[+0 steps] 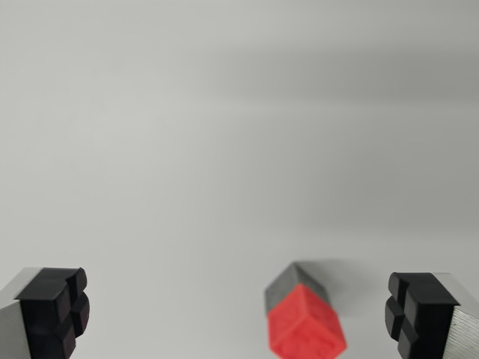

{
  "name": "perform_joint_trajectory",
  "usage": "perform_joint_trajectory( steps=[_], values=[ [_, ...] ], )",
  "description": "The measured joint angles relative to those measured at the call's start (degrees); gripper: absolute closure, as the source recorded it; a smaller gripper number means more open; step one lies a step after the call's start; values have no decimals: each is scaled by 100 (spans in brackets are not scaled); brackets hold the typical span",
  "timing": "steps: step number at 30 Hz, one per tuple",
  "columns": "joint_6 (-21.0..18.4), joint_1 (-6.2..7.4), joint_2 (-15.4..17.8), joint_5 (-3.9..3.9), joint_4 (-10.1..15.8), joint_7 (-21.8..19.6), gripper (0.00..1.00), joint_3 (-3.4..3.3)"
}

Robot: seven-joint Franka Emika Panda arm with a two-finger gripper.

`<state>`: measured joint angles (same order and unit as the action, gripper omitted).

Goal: Destack cube

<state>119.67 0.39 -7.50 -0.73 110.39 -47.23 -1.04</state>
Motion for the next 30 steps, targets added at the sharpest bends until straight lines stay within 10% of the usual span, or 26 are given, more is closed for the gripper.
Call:
perform_joint_trajectory(
  steps=[30],
  values=[
    [205, 0, 137, 0, 377, -228, 0, -32]
  ],
)
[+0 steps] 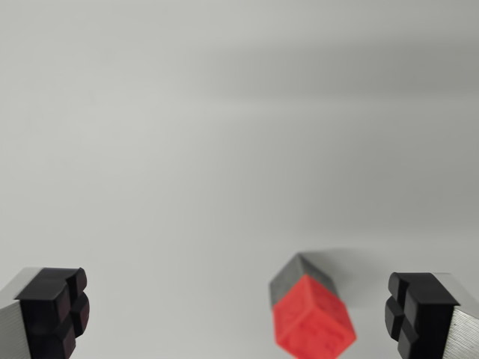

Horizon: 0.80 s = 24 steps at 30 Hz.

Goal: Destack cube

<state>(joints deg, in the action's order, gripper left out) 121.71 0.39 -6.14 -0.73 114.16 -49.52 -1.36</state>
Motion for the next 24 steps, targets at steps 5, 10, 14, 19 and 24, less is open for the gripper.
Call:
perform_joint_trajectory(
  steps=[5, 10, 14, 19, 24],
  values=[
    [123, 0, 80, 0, 217, -138, 0, -24],
    [262, 0, 170, 0, 448, -287, 0, -47],
    [379, 0, 236, 2, 641, -420, 0, -69],
    [555, -2, 335, 6, 926, -616, 0, -100],
    [729, -7, 426, 10, 1199, -801, 0, -131]
  ],
)
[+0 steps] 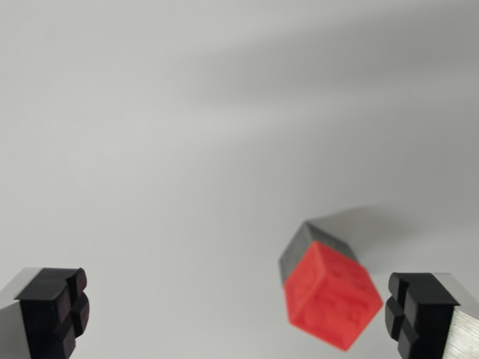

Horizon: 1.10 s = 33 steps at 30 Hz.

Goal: Destack cube

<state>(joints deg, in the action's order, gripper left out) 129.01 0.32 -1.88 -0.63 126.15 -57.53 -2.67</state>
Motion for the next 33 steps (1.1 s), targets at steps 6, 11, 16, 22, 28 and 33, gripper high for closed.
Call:
perform_joint_trajectory(
  steps=[6, 11, 16, 22, 28, 33],
  values=[
    [248, -8, 114, 9, 378, -279, 0, -44],
    [466, -20, 206, 16, 699, -518, 0, -82],
    [679, -38, 277, 25, 997, -748, 0, -115],
    [973, -62, 365, 42, 1400, -1064, 0, -166],
    [1278, -97, 419, 57, 1772, -1367, 0, -214],
    [1532, -135, 452, 70, 2073, -1616, 0, -249]
  ],
)
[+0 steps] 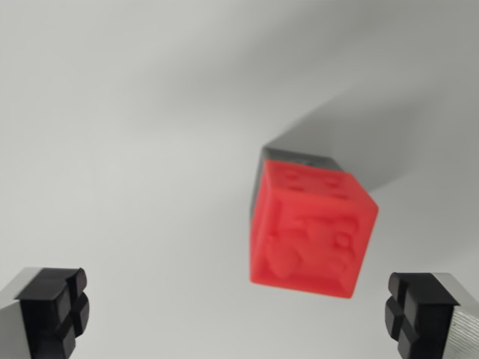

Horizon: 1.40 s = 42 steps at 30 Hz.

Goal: Destack cube

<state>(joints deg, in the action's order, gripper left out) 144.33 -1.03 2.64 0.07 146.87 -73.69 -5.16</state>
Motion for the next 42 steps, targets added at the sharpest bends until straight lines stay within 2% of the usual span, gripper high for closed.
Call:
perform_joint_trajectory(
  steps=[10, 15, 21, 31, 38, 39, 42],
  values=[
    [559, -93, 8, 19, 596, -503, 0, -78],
    [859, -116, -121, 17, 750, -591, 0, -109],
    [1352, -115, -686, -88, 735, -540, 0, -98],
    [1856, -116, -1215, -281, 693, -410, 0, -42],
    [2043, -125, -1425, -356, 666, -350, 0, -10],
    [2047, -126, -1430, -357, 665, -349, 100, -9],
    [2054, -126, -1434, -360, 663, -345, 100, -7]
  ],
)
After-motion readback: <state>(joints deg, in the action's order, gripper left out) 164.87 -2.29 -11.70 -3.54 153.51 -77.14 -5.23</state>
